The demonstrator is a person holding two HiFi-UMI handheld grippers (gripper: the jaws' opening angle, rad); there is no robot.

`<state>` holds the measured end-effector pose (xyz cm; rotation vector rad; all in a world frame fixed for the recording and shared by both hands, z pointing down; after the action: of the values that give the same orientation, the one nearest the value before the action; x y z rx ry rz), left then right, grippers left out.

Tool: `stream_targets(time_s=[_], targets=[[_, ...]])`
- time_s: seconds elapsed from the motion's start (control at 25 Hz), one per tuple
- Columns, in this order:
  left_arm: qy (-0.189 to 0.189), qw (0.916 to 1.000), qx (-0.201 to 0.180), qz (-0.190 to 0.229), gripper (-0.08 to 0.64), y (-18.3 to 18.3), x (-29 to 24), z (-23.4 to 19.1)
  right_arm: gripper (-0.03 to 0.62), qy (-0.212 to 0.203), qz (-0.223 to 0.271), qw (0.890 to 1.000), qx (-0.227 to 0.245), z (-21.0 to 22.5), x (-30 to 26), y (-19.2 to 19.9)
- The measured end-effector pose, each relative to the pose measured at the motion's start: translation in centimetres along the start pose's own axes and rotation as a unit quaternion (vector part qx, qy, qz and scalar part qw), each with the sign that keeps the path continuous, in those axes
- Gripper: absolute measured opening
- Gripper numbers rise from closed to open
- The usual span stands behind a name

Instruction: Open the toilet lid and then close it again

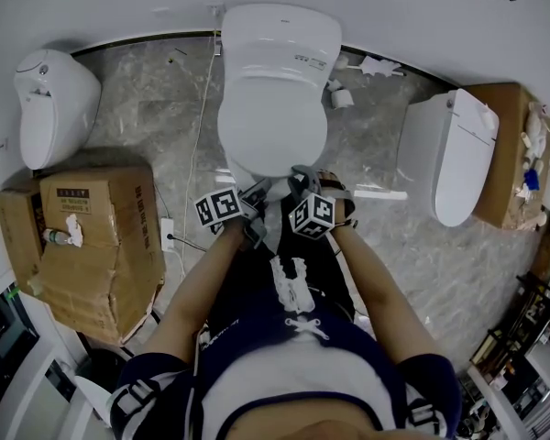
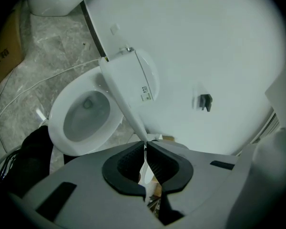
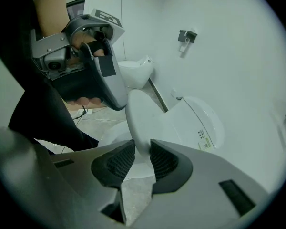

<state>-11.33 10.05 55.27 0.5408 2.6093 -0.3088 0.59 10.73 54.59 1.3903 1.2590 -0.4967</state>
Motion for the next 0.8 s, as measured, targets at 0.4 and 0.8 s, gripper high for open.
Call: stream_targets(time_s=[0.4, 0.8], targets=[[-0.007, 0.9994, -0.004, -0.035, 0.021, 1.3, 0.2, -2.7, 0.084, -0.005, -0.011, 1.0, 0.007, -2.9, -1.1, 0.8], [-0.023, 0.995, -0.028, -0.093, 0.04, 2.3, 0.5, -6.1, 0.087, 0.03, -0.051, 0.998, 0.02, -6.8, -3.0, 1.1]])
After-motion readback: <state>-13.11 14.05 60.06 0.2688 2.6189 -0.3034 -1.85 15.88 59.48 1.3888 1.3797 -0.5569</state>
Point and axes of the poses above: the fingertips, and each gripper's own axes: x backward along the fingers, z to its right, y out of its underside, the point moved 6 cm from there along x, backward along the fingers, and after that the axes turned 6 degrees about x, right-handed, at the moved point
